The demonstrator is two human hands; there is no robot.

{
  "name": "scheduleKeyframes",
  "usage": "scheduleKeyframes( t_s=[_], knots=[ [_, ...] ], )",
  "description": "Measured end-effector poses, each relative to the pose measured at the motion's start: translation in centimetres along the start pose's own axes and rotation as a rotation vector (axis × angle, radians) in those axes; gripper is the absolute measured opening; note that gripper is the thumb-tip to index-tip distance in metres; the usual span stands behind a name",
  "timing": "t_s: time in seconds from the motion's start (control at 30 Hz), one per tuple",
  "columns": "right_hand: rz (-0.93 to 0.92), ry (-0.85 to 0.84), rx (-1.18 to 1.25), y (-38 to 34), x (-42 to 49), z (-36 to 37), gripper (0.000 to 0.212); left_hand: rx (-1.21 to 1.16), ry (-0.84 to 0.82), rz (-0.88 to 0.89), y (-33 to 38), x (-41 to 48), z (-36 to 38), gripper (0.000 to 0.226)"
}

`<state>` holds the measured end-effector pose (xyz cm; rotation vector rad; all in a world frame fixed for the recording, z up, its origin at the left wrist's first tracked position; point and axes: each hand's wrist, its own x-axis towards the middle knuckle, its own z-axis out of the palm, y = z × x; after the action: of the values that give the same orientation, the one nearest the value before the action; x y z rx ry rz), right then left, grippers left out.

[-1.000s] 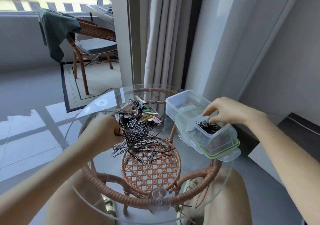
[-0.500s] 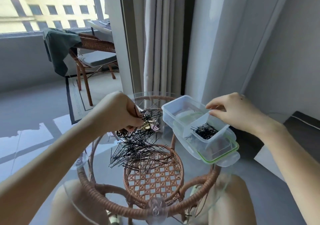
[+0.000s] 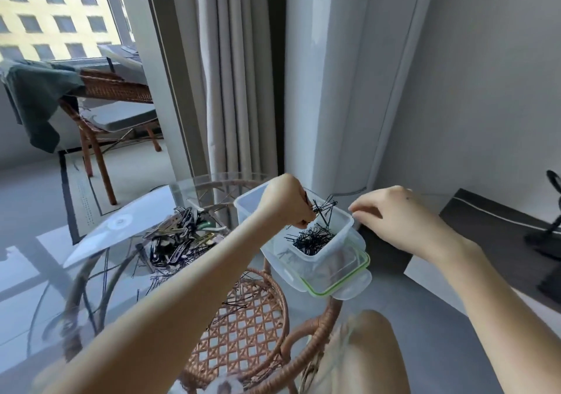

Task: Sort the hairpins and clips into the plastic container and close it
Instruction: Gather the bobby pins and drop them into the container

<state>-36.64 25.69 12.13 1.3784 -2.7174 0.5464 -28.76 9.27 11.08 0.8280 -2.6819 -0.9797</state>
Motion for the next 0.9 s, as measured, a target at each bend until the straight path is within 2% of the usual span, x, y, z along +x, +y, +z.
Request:
scheduleKeyframes(
  t_s=[0.1,0.23,0.27,0.33,0.43,0.53,0.63,0.7,0.8,0.9],
  knots=[
    [-0.003,-0.027,-0.010,0.2,-0.1,0.4,0.019,0.268,0.010,0.022,-0.5,1.1,2.8,0.007],
    [-0.001,-0.036,-0.011,0.0,-0.2,0.7,0.020,0.544,-0.144,0.067,-0.1,0.5,4.8,0.011],
    [-0.005,-0.034,-0.009,-0.1,-0.2,0.8,0.020,0.588,-0.180,0.088,0.1,0.5,4.9,0.021],
    [-0.009,-0.033,-0.001,-0.3,-0.1,0.9,0.020,0.620,-0.282,0.108,0.3,0.8,3.8,0.032],
    [-0.025,-0.029,-0.004,-1.1,-0.2,0.9,0.020,0.416,-0.367,0.084,-0.1,0.8,0.7,0.017],
    [-0.099,0.004,0.095,-2.8,-0.7,1.1,0.018,0.130,-0.240,0.087,-1.6,-0.5,-2.5,0.027],
    [-0.187,-0.116,0.234,-5.5,-1.7,2.4,0.022,0.104,-0.155,0.086,-4.7,-2.1,-5.1,0.024],
    [-0.243,-0.261,0.235,-7.5,-2.2,4.3,0.034,0.162,-0.059,0.078,-7.2,-3.8,-6.3,0.024],
    [-0.320,-0.396,0.187,-9.8,-2.4,8.9,0.058,0.122,0.229,0.067,-11.0,-7.5,-7.1,0.022],
    [-0.259,-0.493,0.180,-11.0,-1.9,13.9,0.091,0.128,0.426,0.007,-16.0,-11.2,-6.3,0.026]
  ],
)
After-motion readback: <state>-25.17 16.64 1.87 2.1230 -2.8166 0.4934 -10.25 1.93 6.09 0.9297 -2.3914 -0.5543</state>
